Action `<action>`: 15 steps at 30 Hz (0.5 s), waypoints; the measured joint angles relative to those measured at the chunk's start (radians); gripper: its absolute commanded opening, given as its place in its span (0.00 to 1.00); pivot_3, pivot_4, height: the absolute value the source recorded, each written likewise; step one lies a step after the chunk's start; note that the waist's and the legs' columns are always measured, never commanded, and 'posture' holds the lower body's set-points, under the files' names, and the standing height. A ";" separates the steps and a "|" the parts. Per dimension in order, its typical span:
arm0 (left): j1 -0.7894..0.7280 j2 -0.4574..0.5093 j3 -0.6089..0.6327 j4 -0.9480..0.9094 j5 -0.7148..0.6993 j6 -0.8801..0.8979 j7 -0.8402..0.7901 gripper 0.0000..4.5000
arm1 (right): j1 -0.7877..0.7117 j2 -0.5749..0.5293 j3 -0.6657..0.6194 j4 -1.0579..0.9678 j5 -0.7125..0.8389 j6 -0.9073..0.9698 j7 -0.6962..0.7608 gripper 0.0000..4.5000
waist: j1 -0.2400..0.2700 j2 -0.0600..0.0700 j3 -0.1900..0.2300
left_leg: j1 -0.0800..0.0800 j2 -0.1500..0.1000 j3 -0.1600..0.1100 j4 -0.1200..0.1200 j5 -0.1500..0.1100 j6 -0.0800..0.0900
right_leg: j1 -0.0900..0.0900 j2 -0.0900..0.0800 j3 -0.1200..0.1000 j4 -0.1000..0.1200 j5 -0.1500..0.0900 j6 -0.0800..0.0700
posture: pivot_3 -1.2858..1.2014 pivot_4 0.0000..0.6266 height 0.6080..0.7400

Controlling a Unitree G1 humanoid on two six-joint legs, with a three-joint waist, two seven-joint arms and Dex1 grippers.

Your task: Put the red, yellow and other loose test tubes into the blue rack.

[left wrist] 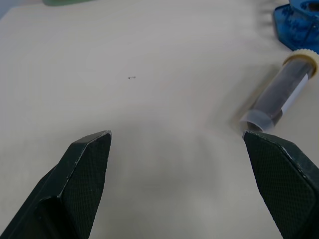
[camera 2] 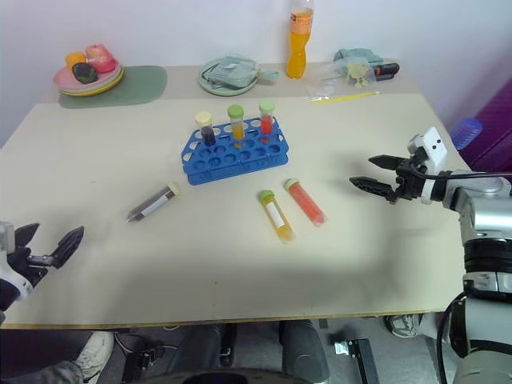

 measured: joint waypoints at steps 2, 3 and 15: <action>0.001 -0.001 0.000 0.000 0.000 -0.001 0.002 0.97 | -0.012 0.015 0.003 0.006 -0.004 -0.002 -0.001 1.00 | 0.000 0.000 0.000 | 0.000 0.000 0.000 0.000 0.000 0.000 | 0.000 0.000 0.000 0.000 0.000 0.000 | 0.52 0.24 0.92; 0.002 -0.002 0.001 -0.001 0.000 -0.003 0.004 0.97 | -0.018 0.021 0.007 0.010 -0.005 -0.003 -0.002 1.00 | 0.000 0.000 0.000 | 0.000 0.000 0.000 0.000 0.000 0.000 | 0.000 0.000 0.000 0.000 0.000 0.001 | 0.52 0.24 0.92; -0.024 -0.014 -0.005 -0.029 -0.001 -0.011 0.000 0.97 | -0.044 0.076 0.029 -0.044 -0.017 0.025 -0.083 1.00 | 0.002 0.000 0.000 | 0.000 0.000 0.000 0.000 0.000 0.000 | 0.000 0.000 0.000 0.000 0.000 0.001 | 0.52 0.24 0.92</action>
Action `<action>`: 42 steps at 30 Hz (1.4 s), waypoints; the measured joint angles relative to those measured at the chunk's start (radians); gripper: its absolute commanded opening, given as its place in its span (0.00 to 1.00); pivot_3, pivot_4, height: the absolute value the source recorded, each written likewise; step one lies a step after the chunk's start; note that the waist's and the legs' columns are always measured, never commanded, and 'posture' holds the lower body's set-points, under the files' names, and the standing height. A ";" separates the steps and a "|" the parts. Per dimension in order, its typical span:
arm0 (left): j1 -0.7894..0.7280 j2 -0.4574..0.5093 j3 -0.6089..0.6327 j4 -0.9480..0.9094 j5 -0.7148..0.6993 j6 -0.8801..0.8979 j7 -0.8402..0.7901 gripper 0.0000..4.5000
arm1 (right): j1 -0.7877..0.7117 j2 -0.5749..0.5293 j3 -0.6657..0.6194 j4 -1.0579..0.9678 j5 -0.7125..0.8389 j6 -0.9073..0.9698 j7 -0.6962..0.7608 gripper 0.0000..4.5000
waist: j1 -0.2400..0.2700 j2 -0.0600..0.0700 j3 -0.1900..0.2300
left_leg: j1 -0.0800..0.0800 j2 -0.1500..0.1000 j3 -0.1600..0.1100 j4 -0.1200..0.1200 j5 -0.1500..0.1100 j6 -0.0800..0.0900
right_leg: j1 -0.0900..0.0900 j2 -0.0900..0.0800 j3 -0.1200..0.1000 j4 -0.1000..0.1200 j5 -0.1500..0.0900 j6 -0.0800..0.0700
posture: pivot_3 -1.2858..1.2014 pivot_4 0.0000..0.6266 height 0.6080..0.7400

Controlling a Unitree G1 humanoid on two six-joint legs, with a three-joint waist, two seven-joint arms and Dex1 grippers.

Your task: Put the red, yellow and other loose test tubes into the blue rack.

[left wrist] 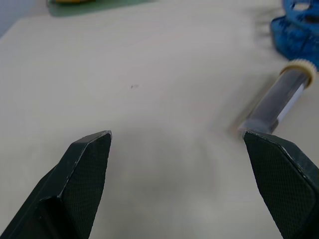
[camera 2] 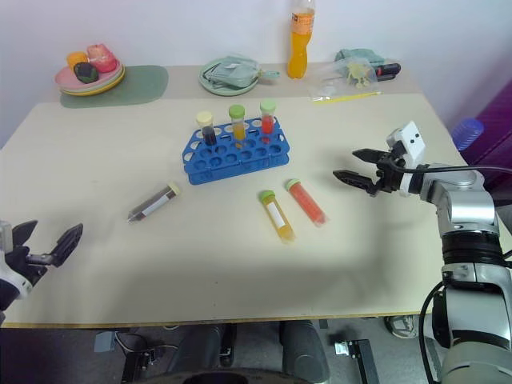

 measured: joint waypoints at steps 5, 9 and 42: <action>-0.102 0.031 -0.089 0.017 0.001 -0.008 -0.023 0.97 | 0.052 0.008 -0.037 -0.100 0.031 0.082 -0.075 1.00 | 0.003 0.000 0.000 | 0.000 -0.001 0.000 0.001 0.000 0.000 | 0.000 0.000 0.000 0.000 0.001 0.002 | 0.52 0.24 0.92; -0.191 0.067 -0.176 0.052 0.005 -0.009 -0.048 0.97 | 0.114 0.003 -0.081 -0.232 0.084 0.199 -0.119 1.00 | 0.001 0.000 0.000 | 0.000 0.000 0.000 0.000 0.000 0.000 | 0.000 0.000 0.000 0.001 0.001 0.002 | 0.52 0.24 0.92; -0.313 0.183 -0.738 -0.006 0.142 -0.172 -0.411 0.97 | -0.421 0.171 0.488 -0.320 0.174 1.221 -0.675 1.00 | -0.004 0.002 0.000 | -0.003 -0.001 0.000 0.000 -0.001 0.001 | -0.004 0.000 0.000 0.000 0.002 0.001 | 0.52 0.24 0.92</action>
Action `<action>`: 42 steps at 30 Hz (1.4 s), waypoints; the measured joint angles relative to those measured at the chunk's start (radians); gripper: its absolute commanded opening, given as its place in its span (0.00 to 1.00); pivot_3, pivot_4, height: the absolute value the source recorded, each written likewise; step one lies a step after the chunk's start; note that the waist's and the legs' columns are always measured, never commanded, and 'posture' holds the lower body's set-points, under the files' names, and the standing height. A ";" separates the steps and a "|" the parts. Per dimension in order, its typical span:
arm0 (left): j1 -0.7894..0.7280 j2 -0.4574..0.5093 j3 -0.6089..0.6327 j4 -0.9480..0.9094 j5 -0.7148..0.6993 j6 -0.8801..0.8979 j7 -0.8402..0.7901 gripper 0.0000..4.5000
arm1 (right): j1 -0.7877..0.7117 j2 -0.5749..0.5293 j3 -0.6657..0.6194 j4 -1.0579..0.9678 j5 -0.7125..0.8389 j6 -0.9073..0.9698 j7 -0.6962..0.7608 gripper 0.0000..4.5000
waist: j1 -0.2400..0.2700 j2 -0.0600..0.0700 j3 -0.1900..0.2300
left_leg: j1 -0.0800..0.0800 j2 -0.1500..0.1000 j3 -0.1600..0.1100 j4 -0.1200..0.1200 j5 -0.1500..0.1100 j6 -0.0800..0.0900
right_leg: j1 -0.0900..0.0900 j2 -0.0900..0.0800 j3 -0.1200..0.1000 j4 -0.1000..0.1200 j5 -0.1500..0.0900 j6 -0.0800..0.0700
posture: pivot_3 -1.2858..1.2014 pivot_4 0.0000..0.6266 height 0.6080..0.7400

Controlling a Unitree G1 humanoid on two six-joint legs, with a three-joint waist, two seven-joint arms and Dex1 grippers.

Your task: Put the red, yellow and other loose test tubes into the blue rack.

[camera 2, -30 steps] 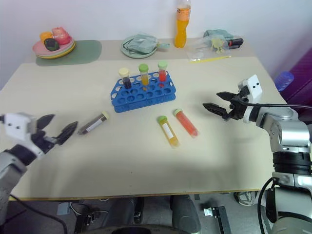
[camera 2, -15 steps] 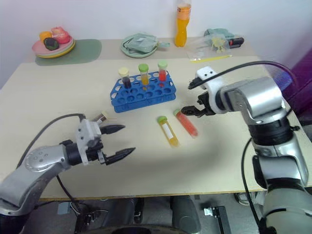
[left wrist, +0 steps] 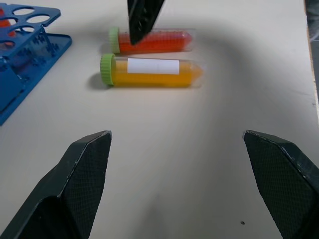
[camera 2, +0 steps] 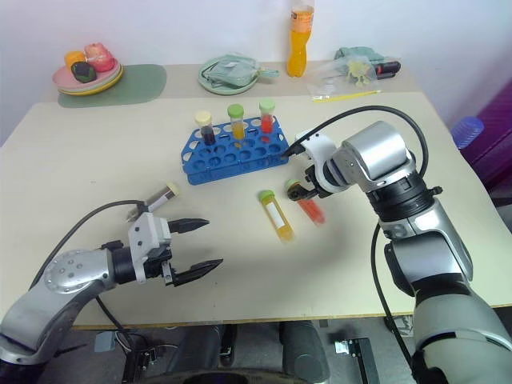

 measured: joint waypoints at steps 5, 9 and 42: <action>0.016 0.000 0.005 -0.004 0.000 0.000 0.003 1.00 | -0.002 -0.008 0.033 0.007 0.038 0.000 -0.016 0.88 | -0.001 0.000 0.000 | 0.000 0.000 0.000 0.000 0.000 0.000 | 0.000 0.000 0.000 0.000 0.000 0.000 | 0.52 0.24 0.92; 0.016 0.000 0.012 -0.004 0.000 0.000 0.003 1.00 | -0.008 -0.018 0.052 0.016 0.067 0.000 -0.028 0.47 | -0.001 0.000 0.000 | 0.000 0.000 0.000 0.000 0.000 0.000 | 0.000 0.001 0.000 0.000 0.000 0.000 | 0.52 0.24 0.92; -0.072 -0.204 0.067 0.137 0.073 -0.106 0.198 1.00 | 0.363 0.540 -0.430 0.205 -0.222 -1.555 -0.098 0.15 | -0.004 0.000 0.000 | 0.002 0.000 0.000 0.001 0.001 -0.001 | 0.001 0.002 0.000 0.003 0.000 0.001 | 0.52 0.24 0.92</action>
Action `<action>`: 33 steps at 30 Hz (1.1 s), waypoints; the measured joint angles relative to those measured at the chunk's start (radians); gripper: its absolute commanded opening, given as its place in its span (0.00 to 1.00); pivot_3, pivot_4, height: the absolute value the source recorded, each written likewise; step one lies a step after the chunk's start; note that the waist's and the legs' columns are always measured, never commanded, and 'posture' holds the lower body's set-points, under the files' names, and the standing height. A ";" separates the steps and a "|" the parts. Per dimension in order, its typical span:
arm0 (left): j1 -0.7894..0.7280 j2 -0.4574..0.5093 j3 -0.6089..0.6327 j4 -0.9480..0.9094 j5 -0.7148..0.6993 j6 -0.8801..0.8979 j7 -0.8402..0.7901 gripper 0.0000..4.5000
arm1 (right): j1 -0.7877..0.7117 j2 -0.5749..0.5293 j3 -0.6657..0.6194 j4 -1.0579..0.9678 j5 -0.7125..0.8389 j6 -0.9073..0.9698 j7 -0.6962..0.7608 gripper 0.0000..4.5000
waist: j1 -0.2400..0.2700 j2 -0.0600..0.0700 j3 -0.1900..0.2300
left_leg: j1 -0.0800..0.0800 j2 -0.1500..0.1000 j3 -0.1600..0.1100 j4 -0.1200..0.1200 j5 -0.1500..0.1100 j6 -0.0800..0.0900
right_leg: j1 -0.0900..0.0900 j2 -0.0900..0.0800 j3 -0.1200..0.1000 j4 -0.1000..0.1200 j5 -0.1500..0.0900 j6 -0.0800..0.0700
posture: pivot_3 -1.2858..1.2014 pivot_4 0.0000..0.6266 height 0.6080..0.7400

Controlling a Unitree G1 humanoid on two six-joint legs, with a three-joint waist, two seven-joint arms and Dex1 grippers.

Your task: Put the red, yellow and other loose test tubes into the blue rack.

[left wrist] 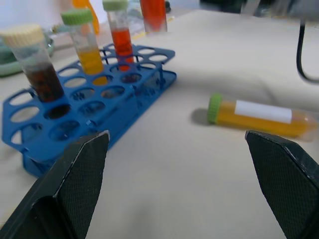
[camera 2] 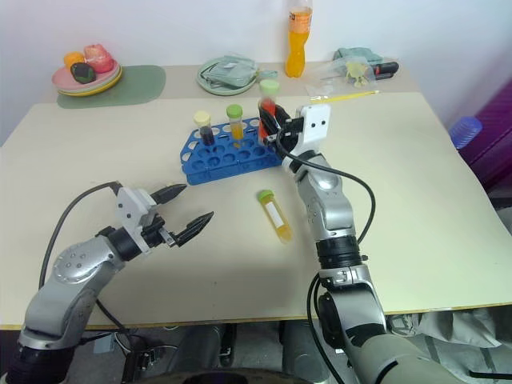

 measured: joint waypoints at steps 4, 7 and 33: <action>-0.002 -0.005 0.003 -0.037 -0.032 0.034 0.015 1.00 | -0.027 -0.001 -0.006 0.117 -0.034 -0.089 -0.004 0.15 | -0.002 0.000 0.000 | 0.000 0.000 0.000 0.000 0.000 0.000 | 0.000 0.000 0.000 0.000 0.000 0.000 | 0.52 0.24 0.92; -0.010 -0.004 0.012 -0.076 -0.059 0.074 0.036 1.00 | -0.053 -0.001 -0.010 0.196 -0.057 -0.137 -0.006 0.15 | -0.002 0.000 0.000 | 0.000 0.000 0.000 0.000 0.000 0.000 | 0.000 0.000 0.000 0.000 0.000 0.000 | 0.52 0.24 0.92; 0.002 0.006 0.023 -0.094 -0.081 0.107 0.049 1.00 | -0.107 0.043 -0.044 0.480 -0.107 -0.407 -0.039 0.78 | -0.005 0.000 0.000 | 0.000 0.000 -0.001 -0.001 0.000 -0.001 | 0.000 0.000 0.000 0.000 0.000 0.000 | 0.52 0.24 0.92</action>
